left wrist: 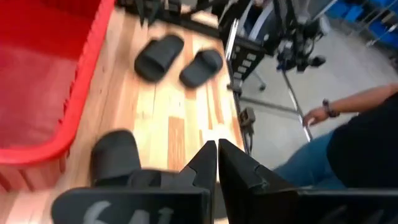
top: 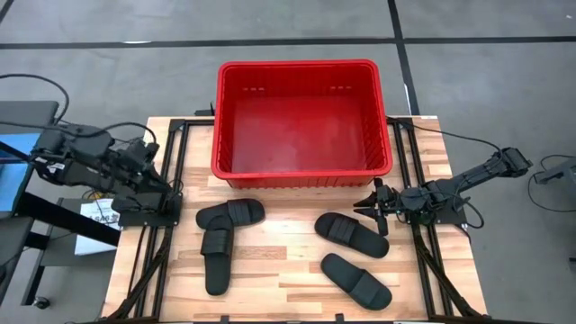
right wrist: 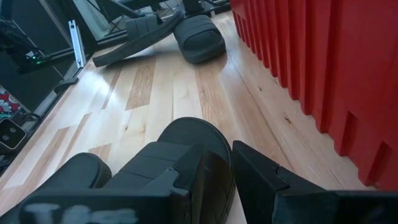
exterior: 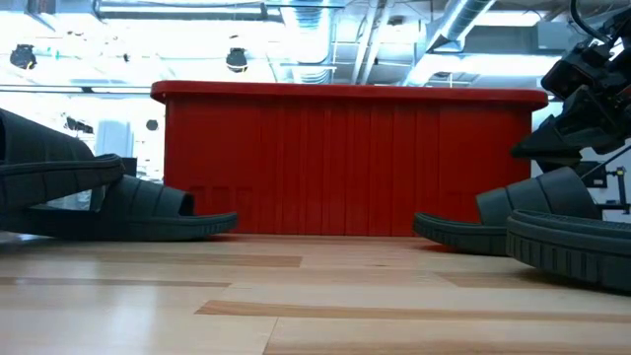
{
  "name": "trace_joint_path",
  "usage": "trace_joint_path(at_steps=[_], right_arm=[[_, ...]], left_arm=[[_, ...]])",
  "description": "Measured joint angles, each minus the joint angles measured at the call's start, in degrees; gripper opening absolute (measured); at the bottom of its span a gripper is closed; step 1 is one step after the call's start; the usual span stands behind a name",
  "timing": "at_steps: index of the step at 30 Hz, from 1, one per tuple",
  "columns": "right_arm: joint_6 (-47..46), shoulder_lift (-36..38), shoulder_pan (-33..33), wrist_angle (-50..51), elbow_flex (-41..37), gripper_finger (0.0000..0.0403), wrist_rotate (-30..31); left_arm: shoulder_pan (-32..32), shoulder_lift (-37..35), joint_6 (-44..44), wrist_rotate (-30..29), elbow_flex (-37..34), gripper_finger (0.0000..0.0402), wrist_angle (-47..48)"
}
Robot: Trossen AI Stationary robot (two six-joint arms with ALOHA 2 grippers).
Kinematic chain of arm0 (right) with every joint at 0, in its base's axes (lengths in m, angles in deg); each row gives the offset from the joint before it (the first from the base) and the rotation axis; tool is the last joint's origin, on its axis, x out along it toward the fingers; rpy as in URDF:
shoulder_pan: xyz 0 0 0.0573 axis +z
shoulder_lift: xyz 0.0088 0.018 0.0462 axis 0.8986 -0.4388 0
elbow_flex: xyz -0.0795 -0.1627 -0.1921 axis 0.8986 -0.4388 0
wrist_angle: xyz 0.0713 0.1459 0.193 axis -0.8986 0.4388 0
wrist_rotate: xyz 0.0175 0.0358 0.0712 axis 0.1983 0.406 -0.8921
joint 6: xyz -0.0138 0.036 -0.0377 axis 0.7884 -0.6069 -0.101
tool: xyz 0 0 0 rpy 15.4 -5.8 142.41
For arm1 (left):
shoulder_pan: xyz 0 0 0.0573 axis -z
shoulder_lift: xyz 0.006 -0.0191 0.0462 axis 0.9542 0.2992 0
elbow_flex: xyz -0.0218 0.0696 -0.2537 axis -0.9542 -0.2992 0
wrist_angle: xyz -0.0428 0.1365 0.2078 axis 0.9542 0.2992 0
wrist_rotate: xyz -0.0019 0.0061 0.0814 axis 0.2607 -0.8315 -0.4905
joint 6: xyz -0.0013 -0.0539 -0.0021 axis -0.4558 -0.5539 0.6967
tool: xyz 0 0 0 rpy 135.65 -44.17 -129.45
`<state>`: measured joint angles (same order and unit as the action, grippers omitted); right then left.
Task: Pick and place slides into bin
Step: Put the black slide into the red bin
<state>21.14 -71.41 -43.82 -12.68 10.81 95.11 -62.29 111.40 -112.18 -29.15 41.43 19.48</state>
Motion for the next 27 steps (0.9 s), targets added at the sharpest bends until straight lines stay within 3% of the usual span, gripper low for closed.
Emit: trace_joint_path(at_steps=[9,16,21,27], right_arm=[[0.0,0.0,-0.01,-0.01,0.01,0.0076,-0.02],[0.0,0.0,0.0,-0.01,0.01,0.0076,0.0],[0.0,0.0,-0.01,0.01,0.01,0.0076,-0.02],[0.0,0.0,-0.01,-0.01,0.0,0.0076,-0.01]], left_arm=[[0.0,2.65,0.04,1.97,-4.03,0.0006,0.52],[0.04,3.74,0.73,9.41,-8.87,0.0006,-0.18],[0.09,5.11,1.35,9.98,-12.22,0.0006,-0.78],[5.64,7.97,-0.76,9.94,-14.0,0.0006,-6.99]])
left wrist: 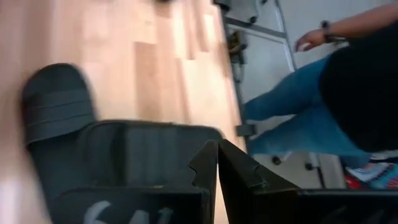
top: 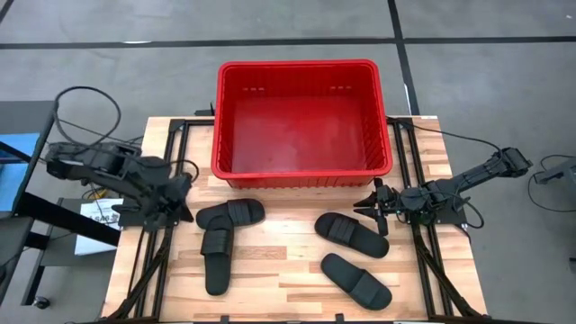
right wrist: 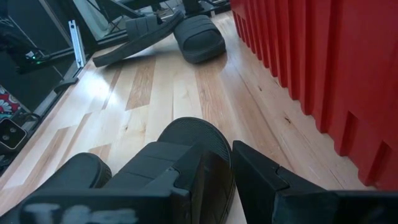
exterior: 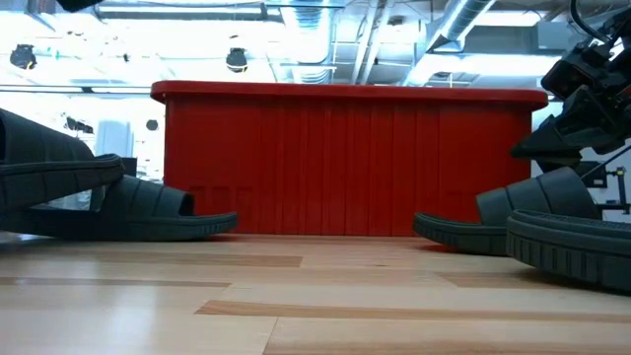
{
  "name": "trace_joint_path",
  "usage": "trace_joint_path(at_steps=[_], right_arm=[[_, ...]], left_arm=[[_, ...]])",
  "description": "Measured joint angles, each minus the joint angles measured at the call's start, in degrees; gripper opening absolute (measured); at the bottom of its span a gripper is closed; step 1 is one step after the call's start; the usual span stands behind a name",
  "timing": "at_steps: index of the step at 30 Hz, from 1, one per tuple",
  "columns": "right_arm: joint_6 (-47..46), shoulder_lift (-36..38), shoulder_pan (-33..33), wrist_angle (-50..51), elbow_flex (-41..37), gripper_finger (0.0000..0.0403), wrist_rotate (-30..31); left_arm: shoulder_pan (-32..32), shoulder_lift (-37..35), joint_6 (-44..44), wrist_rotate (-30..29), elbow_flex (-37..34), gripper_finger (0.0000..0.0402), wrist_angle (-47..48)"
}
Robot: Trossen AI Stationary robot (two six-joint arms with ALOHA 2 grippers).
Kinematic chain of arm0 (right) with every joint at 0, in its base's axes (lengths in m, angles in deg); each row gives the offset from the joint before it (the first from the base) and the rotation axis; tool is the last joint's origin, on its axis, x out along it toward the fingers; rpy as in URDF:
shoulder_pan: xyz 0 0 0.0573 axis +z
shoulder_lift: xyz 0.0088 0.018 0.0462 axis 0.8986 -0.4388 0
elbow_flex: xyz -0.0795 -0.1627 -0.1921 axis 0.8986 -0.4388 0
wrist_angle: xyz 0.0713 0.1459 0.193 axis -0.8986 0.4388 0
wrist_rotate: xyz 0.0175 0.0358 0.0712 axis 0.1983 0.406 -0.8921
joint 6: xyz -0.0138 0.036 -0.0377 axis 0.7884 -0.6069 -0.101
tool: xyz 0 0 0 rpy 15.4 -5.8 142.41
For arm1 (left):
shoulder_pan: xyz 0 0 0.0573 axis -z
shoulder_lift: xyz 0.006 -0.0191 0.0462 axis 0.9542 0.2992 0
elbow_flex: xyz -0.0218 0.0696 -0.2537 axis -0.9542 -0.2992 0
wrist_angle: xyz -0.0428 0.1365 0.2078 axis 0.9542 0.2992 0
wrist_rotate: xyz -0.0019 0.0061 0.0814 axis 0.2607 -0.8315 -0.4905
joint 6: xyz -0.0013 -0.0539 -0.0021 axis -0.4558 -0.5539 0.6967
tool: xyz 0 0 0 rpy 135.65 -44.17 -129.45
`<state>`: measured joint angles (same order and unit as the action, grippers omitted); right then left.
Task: Pick and place slides into bin
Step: Put the black slide into the red bin
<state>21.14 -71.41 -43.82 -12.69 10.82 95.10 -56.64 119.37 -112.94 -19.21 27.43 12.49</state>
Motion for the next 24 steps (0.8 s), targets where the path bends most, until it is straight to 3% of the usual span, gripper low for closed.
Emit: trace_joint_path(at_steps=[4,11,18,24], right_arm=[[0.0,0.0,0.02,0.0,0.01,0.0076,0.0],[0.0,0.0,0.0,0.02,-0.01,0.0076,0.0],[0.0,0.0,0.02,0.01,-0.01,0.0076,0.0],[0.0,0.0,0.0,0.01,0.0,0.0076,0.01]], left_arm=[[9.02,2.22,-5.1,-2.51,0.0,0.0006,-3.48],[22.16,5.9,-7.54,-15.66,-0.02,0.0006,-3.46],[25.63,9.01,-7.52,-26.69,-0.02,0.0006,-1.35],[25.7,11.79,-9.82,-36.8,-0.02,0.0006,10.4]])
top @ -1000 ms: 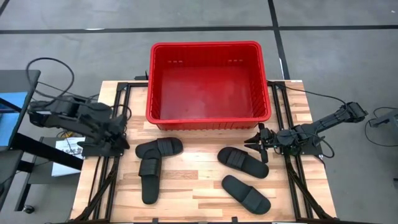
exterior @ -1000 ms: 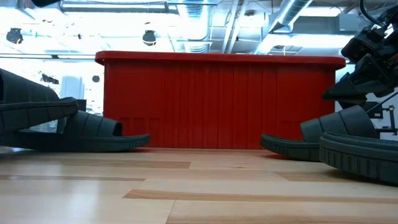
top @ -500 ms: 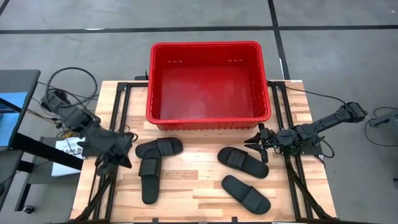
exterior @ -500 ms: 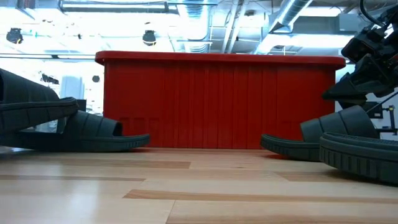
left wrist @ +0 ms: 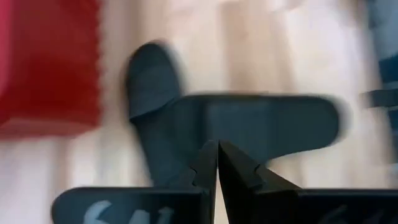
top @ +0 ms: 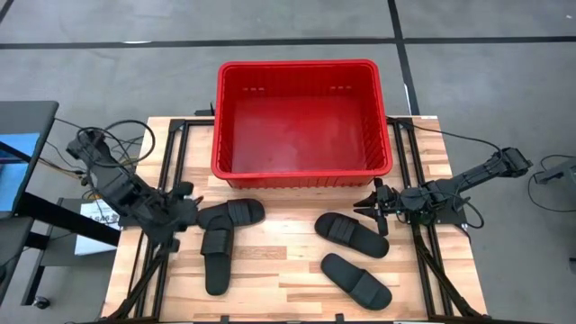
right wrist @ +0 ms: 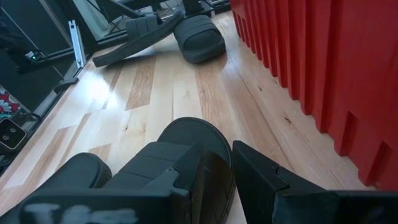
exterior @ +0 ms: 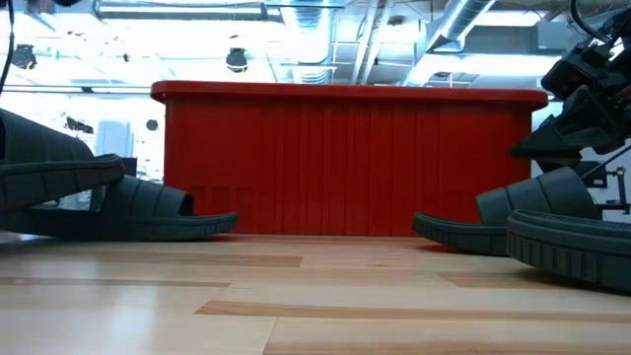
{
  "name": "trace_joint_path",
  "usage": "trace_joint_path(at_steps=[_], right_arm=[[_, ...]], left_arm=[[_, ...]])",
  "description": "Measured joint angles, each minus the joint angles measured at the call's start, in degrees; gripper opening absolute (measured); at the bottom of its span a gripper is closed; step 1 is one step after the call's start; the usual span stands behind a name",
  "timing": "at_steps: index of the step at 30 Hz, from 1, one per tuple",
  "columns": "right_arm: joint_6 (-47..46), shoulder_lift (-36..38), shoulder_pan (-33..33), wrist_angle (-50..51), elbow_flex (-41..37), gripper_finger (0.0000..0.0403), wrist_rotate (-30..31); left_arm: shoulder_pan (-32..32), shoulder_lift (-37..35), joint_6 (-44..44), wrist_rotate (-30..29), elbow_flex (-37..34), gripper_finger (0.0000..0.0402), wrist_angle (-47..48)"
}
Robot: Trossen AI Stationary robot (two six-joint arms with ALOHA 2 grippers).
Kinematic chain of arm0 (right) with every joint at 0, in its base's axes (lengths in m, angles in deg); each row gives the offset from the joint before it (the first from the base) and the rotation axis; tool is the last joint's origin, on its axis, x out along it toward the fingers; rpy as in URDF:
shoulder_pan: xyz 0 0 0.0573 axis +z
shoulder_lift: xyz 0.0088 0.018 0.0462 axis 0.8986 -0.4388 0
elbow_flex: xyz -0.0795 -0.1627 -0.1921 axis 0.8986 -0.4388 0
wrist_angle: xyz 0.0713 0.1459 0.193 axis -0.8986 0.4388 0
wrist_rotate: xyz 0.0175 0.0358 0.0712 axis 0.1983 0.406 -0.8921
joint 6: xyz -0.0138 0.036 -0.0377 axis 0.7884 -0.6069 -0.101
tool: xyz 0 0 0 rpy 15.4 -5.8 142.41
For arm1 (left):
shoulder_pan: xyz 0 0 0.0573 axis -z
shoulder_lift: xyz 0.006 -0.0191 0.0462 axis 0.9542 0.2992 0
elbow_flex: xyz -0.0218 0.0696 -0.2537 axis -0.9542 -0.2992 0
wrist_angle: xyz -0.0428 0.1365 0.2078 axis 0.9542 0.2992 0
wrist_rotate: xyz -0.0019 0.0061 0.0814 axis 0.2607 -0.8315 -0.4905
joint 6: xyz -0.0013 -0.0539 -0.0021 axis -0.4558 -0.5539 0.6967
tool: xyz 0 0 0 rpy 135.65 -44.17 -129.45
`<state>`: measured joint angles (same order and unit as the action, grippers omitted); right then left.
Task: Pick and place slides into bin
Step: Put the black slide into the red bin
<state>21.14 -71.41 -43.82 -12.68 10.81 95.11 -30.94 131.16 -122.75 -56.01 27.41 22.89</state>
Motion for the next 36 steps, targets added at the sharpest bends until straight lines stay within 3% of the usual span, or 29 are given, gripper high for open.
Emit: trace_joint_path(at_steps=[6,15,19,22,36], right_arm=[[0.0,0.01,0.0,0.01,0.0,0.0076,-0.01],[0.0,0.01,0.0,0.01,-0.01,0.0076,-0.01],[0.0,0.01,0.01,0.0,0.01,0.0076,-0.02],[0.0,0.02,0.01,0.01,0.01,0.0076,-0.02],[0.0,0.0,-0.01,0.01,-0.01,0.0076,-0.02]], left_arm=[[0.0,2.68,0.96,-2.5,-0.22,0.0006,2.8],[-0.18,1.92,6.35,2.62,-10.19,0.0006,-11.14],[-0.16,1.91,6.3,0.38,-14.89,0.0006,-14.86],[-0.19,1.93,7.26,1.86,-16.61,0.001,-18.54],[0.3,1.95,7.96,2.34,-16.87,0.0105,-22.11]])
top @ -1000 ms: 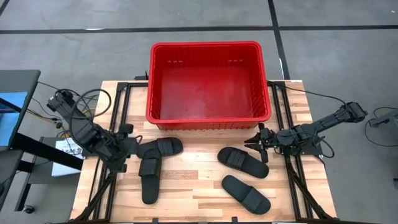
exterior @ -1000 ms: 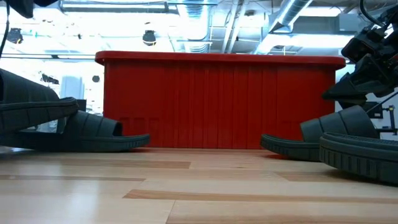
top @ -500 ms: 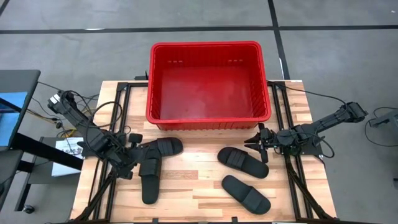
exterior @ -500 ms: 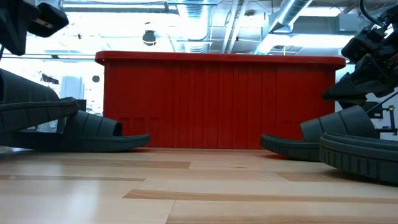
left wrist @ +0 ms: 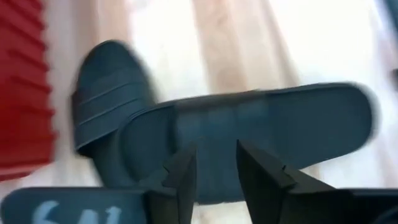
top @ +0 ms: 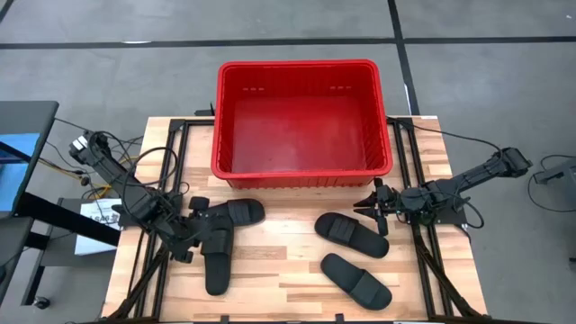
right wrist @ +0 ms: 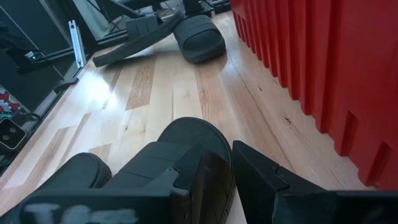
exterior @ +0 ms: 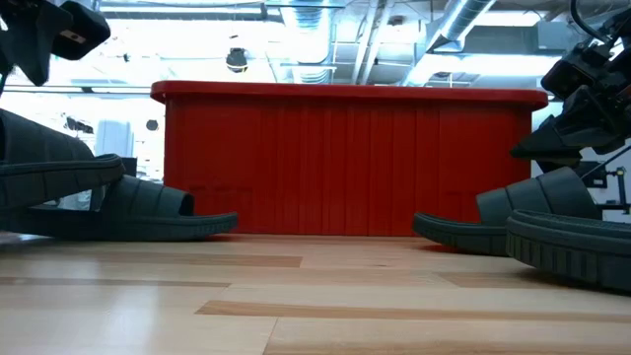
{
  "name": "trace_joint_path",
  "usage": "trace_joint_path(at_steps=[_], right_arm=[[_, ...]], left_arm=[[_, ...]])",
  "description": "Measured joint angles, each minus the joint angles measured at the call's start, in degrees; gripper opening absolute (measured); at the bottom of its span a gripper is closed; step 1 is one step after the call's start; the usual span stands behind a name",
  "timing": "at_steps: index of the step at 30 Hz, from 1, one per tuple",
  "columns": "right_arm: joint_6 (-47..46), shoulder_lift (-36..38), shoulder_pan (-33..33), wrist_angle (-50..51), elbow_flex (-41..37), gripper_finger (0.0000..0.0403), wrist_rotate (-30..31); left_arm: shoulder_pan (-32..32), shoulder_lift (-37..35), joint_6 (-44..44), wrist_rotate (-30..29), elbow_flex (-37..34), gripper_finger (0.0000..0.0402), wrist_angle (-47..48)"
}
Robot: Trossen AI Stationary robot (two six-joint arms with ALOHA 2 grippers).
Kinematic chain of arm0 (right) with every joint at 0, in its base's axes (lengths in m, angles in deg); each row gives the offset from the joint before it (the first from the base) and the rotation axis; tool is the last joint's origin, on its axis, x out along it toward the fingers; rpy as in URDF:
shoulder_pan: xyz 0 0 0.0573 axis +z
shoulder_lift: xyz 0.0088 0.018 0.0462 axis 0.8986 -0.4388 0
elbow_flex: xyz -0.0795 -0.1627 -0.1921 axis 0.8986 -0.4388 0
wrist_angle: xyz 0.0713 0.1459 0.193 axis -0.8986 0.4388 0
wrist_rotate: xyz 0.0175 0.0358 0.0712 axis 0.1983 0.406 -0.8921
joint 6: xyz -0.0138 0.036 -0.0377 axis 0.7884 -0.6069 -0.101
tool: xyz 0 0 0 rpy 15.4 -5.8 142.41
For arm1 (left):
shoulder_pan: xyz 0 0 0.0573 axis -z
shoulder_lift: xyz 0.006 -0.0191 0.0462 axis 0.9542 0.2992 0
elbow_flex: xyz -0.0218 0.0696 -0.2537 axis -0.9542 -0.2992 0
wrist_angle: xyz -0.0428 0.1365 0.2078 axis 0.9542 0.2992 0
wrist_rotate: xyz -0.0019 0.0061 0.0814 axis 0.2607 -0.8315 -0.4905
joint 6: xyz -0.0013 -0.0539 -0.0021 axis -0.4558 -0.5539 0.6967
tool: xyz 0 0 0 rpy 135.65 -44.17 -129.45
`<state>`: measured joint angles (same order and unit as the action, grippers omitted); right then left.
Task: Pick and place slides into bin
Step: Put the black slide into the red bin
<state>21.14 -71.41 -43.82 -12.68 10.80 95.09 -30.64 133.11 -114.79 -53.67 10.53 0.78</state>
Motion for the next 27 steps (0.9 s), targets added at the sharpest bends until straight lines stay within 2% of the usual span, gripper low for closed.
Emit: trace_joint_path(at_steps=[4,7,10,14,16,21,27], right_arm=[[0.0,0.0,-0.01,-0.02,0.02,0.0076,0.0],[0.0,0.01,0.02,-0.02,0.02,0.0076,0.01],[0.0,0.02,-0.01,0.0,0.01,0.0076,0.01],[0.0,0.0,-0.01,-0.01,0.01,0.0076,0.02],[0.0,0.02,0.01,-0.01,0.02,0.0076,0.0],[0.0,0.0,0.02,-0.02,0.0,0.0076,0.0],[0.0,0.01,0.01,-0.01,0.02,0.0076,0.01]], left_arm=[[2.15,0.0,-0.25,2.16,0.0,0.0119,-3.48],[3.0,0.08,-0.29,1.34,0.0,0.0125,-2.39],[2.99,0.13,-0.22,-2.81,0.0,0.0128,-0.53],[2.06,0.51,0.26,-12.1,0.0,0.0129,3.49],[0.69,0.91,0.7,-13.68,0.0,0.0128,5.56],[-4.73,3.14,5.56,-8.44,-1.32,0.0128,6.24],[-9.2,4.3,11.96,-4.98,-3.76,0.0128,0.81]])
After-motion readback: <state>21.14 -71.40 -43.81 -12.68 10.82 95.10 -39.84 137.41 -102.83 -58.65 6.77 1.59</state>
